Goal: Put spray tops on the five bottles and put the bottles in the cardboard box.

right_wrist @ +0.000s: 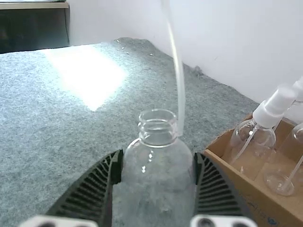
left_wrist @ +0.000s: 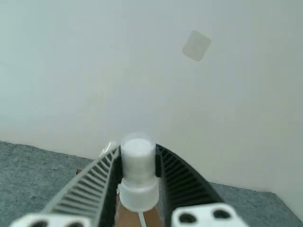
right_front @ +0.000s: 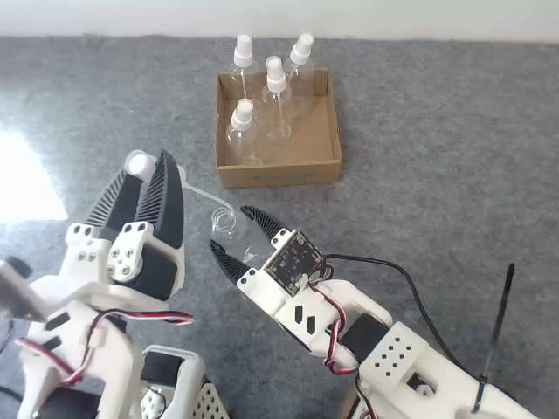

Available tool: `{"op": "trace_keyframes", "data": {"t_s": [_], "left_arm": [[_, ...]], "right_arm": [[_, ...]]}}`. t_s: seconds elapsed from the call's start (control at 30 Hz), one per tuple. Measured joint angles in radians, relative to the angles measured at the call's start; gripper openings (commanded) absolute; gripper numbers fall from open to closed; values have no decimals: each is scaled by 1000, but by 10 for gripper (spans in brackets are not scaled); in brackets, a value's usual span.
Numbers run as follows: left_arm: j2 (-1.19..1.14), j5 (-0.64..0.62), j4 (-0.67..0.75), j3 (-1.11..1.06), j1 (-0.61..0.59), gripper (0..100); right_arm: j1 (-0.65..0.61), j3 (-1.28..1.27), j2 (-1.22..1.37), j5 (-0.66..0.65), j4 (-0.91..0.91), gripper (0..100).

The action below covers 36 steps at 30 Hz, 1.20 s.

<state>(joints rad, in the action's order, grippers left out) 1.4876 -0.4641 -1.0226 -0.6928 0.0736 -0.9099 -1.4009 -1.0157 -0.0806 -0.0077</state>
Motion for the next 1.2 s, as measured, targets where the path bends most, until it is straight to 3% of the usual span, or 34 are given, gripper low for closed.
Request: {"op": "trace_keyframes", "data": {"t_s": [1.2], "left_arm": [[118, 51, -8, -14, 3, 13]], "right_arm": [[28, 0, 0, 0, 0, 94]]}}
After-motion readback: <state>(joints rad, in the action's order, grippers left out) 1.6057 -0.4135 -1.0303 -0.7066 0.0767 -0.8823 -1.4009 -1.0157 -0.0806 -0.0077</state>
